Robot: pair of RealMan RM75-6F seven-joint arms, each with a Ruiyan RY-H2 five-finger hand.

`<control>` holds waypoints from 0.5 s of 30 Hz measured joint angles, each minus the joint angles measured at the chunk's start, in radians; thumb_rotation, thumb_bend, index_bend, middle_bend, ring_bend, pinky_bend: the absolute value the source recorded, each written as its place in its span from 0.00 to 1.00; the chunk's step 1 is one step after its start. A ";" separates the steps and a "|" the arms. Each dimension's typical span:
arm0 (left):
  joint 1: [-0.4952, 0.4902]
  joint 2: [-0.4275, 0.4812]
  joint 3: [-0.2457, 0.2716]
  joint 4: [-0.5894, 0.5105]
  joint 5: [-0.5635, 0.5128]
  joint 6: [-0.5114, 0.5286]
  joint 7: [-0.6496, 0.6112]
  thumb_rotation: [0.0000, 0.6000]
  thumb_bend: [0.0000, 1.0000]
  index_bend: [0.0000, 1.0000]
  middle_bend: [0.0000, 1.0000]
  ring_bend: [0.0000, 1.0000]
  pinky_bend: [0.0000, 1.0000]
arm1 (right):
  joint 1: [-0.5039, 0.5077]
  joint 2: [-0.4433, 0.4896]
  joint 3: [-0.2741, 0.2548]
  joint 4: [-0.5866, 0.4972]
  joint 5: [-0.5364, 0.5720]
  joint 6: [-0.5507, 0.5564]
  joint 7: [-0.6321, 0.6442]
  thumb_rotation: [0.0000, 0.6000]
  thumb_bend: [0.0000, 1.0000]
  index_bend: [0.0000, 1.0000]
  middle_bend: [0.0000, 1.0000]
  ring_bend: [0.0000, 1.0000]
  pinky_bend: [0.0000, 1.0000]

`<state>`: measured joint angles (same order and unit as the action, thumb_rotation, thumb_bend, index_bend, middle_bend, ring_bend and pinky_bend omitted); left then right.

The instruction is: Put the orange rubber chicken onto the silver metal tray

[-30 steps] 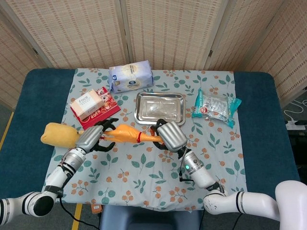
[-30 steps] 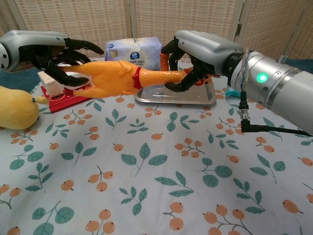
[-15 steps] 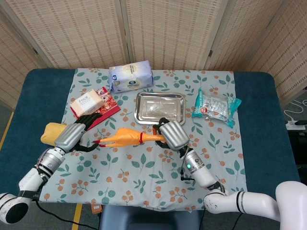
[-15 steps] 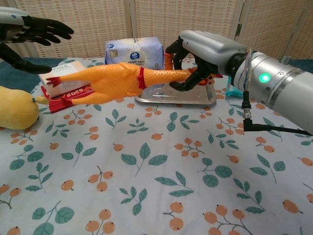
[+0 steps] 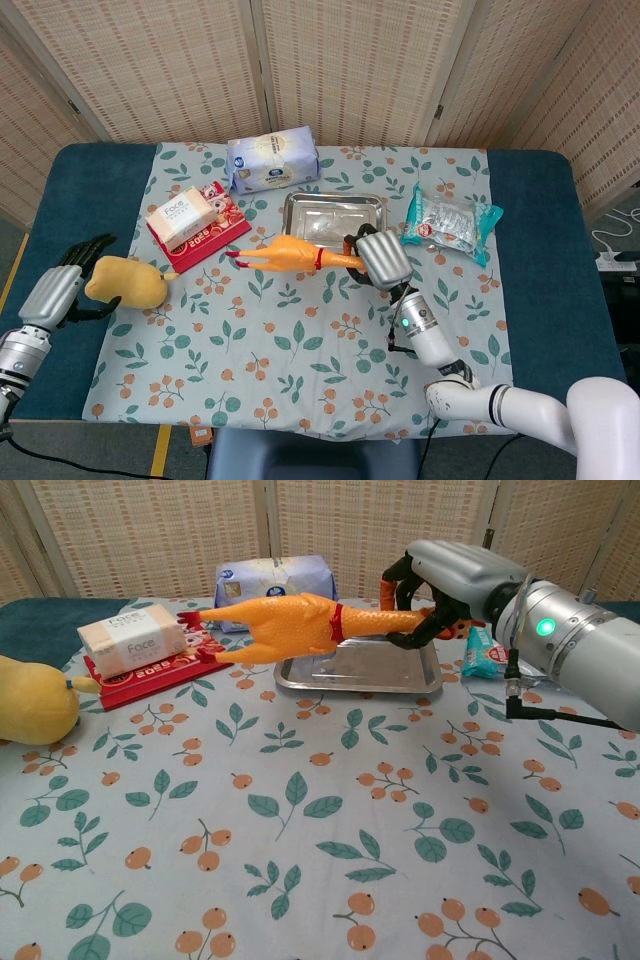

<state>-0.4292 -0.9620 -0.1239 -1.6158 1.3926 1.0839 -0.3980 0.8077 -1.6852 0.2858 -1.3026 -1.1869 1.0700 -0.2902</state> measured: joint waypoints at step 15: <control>0.011 -0.074 0.048 0.153 0.053 -0.006 -0.049 1.00 0.33 0.00 0.00 0.00 0.00 | 0.086 -0.163 0.044 0.495 0.036 -0.093 0.070 1.00 0.51 0.89 0.71 0.82 0.98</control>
<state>-0.4187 -1.0364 -0.0760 -1.4626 1.4456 1.0777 -0.4471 0.8941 -1.8483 0.3296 -0.8079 -1.1507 0.9774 -0.2197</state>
